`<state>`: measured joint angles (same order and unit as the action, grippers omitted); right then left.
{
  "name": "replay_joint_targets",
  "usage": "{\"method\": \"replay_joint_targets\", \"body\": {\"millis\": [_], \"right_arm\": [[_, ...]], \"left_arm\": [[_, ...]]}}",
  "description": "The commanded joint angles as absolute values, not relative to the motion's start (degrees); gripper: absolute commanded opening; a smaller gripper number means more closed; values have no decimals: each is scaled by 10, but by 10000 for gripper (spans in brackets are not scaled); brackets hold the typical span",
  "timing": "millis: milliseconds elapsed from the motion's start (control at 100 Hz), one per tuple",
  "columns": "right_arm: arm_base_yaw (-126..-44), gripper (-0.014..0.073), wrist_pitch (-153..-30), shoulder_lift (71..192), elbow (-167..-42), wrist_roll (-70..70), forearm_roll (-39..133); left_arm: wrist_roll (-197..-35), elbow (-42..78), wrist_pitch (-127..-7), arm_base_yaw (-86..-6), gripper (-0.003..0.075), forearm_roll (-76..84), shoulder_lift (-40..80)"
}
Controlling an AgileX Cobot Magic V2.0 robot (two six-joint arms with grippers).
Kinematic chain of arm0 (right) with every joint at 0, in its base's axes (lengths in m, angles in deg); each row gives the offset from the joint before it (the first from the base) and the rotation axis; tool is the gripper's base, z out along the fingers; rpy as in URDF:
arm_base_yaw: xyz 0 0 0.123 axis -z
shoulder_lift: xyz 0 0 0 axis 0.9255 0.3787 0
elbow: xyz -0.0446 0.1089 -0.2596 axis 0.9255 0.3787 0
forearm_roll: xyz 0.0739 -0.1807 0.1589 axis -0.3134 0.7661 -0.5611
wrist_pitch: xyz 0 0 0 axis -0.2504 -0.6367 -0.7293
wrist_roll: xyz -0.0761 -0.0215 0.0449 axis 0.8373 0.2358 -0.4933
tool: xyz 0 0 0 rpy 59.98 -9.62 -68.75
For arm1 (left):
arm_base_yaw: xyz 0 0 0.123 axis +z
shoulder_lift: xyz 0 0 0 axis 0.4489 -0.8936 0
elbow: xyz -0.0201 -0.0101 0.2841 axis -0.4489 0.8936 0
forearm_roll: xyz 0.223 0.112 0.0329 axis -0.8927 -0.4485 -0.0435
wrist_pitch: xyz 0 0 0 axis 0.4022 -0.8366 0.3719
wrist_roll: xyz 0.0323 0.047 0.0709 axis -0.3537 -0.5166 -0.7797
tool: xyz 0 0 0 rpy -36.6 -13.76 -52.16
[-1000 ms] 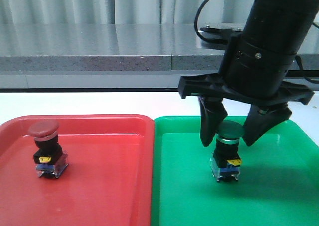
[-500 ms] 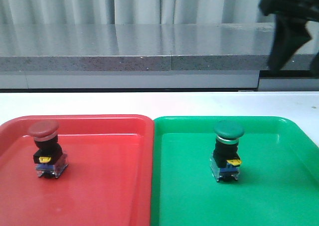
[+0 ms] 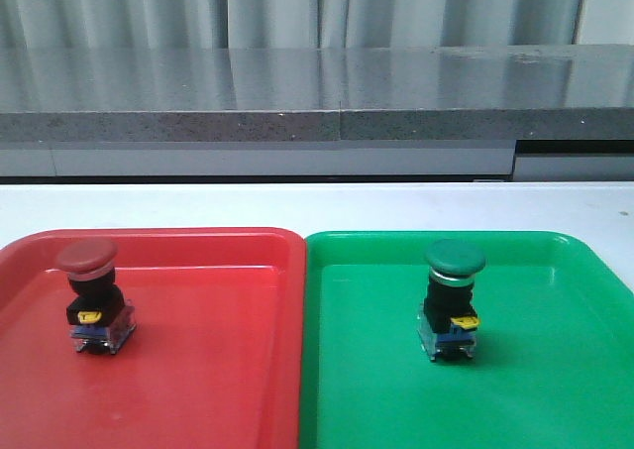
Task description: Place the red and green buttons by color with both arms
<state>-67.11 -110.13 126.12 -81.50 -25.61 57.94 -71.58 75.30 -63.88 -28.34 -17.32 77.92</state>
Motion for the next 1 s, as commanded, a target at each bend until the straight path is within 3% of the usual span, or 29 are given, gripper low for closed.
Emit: {"method": "replay_joint_targets", "body": {"millis": [0, 250, 670, 990], "right_arm": [[-666, -64, -1029, 1210, -795, -251, 601], [-666, -64, -966, 1095, -708, -251, 605], [-666, -64, -756, 872, -539, -258, 605], [-666, -64, -735, 763, -444, -258, 605]], "left_arm": [[-715, 759, -592, -284, -20, -172, 798], [-715, 759, -592, -284, -20, -172, 798], [-715, 759, -592, -284, -20, -172, 798], [-715, 759, -592, -284, -20, -172, 798]]}}
